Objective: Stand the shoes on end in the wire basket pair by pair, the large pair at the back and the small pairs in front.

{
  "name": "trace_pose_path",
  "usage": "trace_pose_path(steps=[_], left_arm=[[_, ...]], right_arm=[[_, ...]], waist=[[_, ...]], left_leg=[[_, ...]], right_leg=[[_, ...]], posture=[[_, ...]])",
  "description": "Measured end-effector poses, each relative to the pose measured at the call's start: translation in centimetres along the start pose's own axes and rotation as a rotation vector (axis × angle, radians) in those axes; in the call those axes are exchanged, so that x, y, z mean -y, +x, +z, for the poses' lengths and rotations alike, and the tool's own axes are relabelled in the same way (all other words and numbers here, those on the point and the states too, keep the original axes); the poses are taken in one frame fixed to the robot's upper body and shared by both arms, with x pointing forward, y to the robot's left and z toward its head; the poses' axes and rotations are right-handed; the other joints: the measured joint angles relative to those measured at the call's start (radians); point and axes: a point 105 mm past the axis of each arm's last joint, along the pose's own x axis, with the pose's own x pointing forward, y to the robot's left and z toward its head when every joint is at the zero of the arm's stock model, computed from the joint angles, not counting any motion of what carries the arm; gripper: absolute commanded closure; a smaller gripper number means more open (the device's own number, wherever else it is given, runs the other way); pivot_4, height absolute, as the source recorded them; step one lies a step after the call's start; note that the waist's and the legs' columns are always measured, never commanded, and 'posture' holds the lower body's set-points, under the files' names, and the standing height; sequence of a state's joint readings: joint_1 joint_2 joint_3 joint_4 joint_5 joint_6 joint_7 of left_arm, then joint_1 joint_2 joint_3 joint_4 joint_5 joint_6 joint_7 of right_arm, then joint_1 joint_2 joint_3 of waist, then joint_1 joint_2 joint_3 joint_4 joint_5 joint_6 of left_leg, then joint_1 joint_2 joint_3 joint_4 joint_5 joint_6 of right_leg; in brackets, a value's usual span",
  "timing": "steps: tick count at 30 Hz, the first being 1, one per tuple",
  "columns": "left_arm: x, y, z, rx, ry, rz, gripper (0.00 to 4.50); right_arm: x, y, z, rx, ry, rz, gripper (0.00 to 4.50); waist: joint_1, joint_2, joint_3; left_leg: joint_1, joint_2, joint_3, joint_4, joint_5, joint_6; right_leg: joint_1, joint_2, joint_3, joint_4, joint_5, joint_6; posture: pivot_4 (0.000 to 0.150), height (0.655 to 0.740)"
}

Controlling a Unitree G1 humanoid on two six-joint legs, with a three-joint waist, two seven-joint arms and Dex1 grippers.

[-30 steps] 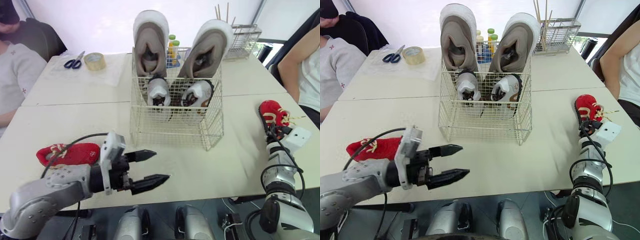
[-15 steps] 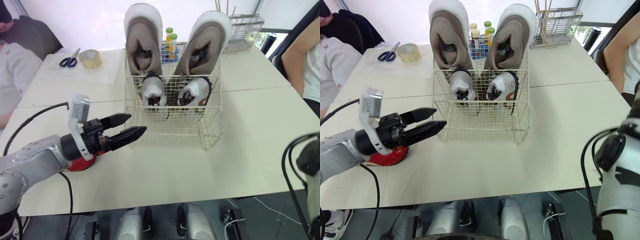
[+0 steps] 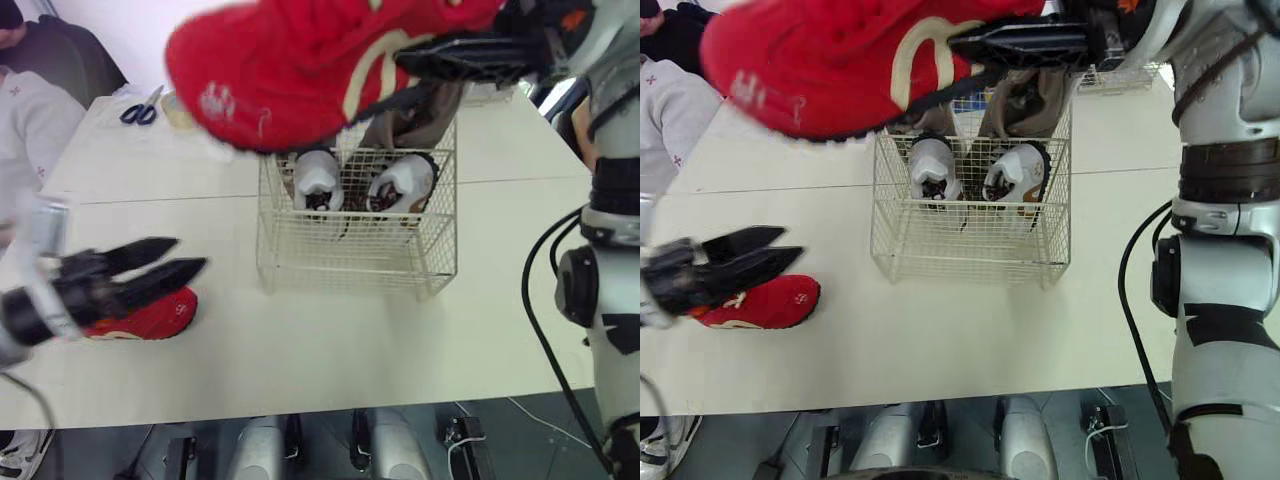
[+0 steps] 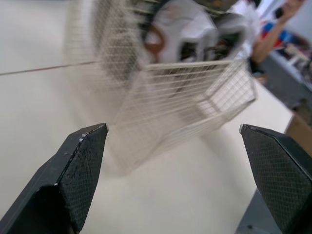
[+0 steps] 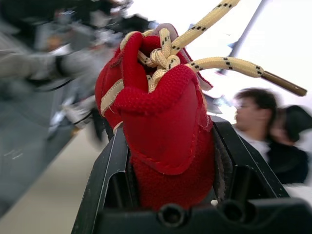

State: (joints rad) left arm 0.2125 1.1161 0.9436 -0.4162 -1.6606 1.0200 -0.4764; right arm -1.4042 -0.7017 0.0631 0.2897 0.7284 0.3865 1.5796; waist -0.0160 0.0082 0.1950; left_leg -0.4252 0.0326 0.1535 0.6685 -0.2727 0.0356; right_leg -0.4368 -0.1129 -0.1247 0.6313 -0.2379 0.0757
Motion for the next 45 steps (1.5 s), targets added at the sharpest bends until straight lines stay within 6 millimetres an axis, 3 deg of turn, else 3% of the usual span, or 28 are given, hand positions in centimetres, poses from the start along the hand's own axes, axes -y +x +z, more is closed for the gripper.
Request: trace_pose_path(steps=[2, 4, 9, 14, 21, 29, 32, 37, 40, 43, 45], left_arm=[[0.4, -1.4, 2.7, 0.075, 0.017, -0.045, 0.0], [1.5, -1.3, 3.4, 0.1, 0.007, -0.137, 0.0], [4.6, 1.2, 3.1, 0.054, -0.095, -0.424, 0.0], [6.4, 3.4, 3.9, 0.054, -0.092, -0.603, 0.0], [7.7, 5.8, 1.6, -0.038, -0.198, -0.76, 0.0], [8.4, 7.0, 0.2, -0.098, -0.254, -0.822, 0.0], [9.0, 7.0, -0.2, -0.127, -0.249, -0.853, 0.79], [9.3, 7.2, -0.5, -0.146, -0.247, -0.866, 3.13], [9.0, 7.5, -0.5, -0.131, -0.252, -0.841, 3.17], [8.8, 8.0, -0.5, -0.083, -0.267, -0.823, 3.17], [8.9, 8.1, -0.4, -0.04, -0.273, -0.821, 3.17]], right_arm=[[-0.5, 0.6, 0.1, 0.017, 0.011, 0.066, 2.86], [-0.7, 1.1, 0.3, 0.053, 0.015, 0.105, 2.86], [-2.4, 3.1, -0.5, -0.041, -0.091, 0.232, 2.86], [-3.1, 3.1, -0.9, -0.109, -0.164, 0.273, 2.86], [-3.4, 3.3, -1.7, -0.148, -0.189, 0.298, 2.86], [-3.0, 3.4, -2.6, -0.191, -0.208, 0.291, 2.86], [-2.9, 3.4, -2.9, -0.21, -0.216, 0.284, 2.87], [-2.8, 3.4, -3.0, -0.216, -0.215, 0.284, 2.87], [-2.7, 3.3, -3.0, -0.223, -0.215, 0.276, 1.74], [-1.9, 2.6, -3.3, -0.251, -0.206, 0.221, 0.23], [-1.0, 1.4, -3.9, -0.296, -0.154, 0.137, 0.07]], waist=[[0.001, 0.0, 0.0], [0.001, -0.001, 0.0], [-0.001, -0.003, 0.0], [-0.002, -0.005, 0.001], [-0.004, -0.006, 0.001], [-0.001, -0.006, 0.001], [0.0, -0.007, 0.001], [0.0, -0.007, 0.001], [0.0, -0.007, 0.001], [0.0, -0.007, 0.001], [0.001, -0.007, 0.002]], left_leg=[[0.0, 0.0, 0.0, 0.0, 0.0, -0.001], [0.0, -0.001, 0.0, 0.0, 0.0, -0.001], [0.0, -0.001, 0.001, -0.001, 0.0, -0.001], [0.0, -0.001, 0.003, 0.0, 0.0, -0.001], [0.0, -0.001, 0.004, 0.001, 0.001, 0.0], [-0.001, 0.0, 0.002, 0.007, 0.0, 0.0], [-0.001, 0.0, 0.002, 0.012, 0.0, 0.001], [-0.001, -0.001, 0.001, 0.015, 0.0, 0.001], [-0.001, -0.001, 0.0, 0.015, 0.0, 0.001], [-0.001, -0.001, 0.0, 0.016, 0.0, 0.001], [-0.001, -0.001, 0.0, 0.016, 0.0, 0.001]], right_leg=[[0.0, -0.001, 0.0, 0.0, 0.0, 0.0], [0.0, -0.002, 0.001, 0.0, 0.0, 0.0], [-0.002, -0.005, 0.002, 0.002, 0.001, -0.001], [-0.003, -0.004, 0.002, 0.004, 0.001, 0.0], [-0.003, -0.004, 0.003, 0.004, 0.001, 0.0], [-0.002, -0.004, 0.002, 0.008, 0.001, 0.0], [-0.002, -0.004, 0.003, 0.012, 0.001, 0.0], [-0.002, -0.005, 0.003, 0.016, 0.001, 0.0], [-0.002, -0.005, 0.003, 0.016, 0.001, 0.0], [-0.001, -0.005, 0.003, 0.016, 0.001, 0.0], [-0.001, -0.005, 0.003, 0.016, 0.001, 0.0]], posture=[[0.15, 0.74], [0.15, 0.74], [0.15, 0.74], [0.15, 0.74], [0.15, 0.74], [0.15, 0.74], [0.15, 0.74], [0.15, 0.74], [0.15, 0.74], [0.15, 0.74], [0.15, 0.74]])
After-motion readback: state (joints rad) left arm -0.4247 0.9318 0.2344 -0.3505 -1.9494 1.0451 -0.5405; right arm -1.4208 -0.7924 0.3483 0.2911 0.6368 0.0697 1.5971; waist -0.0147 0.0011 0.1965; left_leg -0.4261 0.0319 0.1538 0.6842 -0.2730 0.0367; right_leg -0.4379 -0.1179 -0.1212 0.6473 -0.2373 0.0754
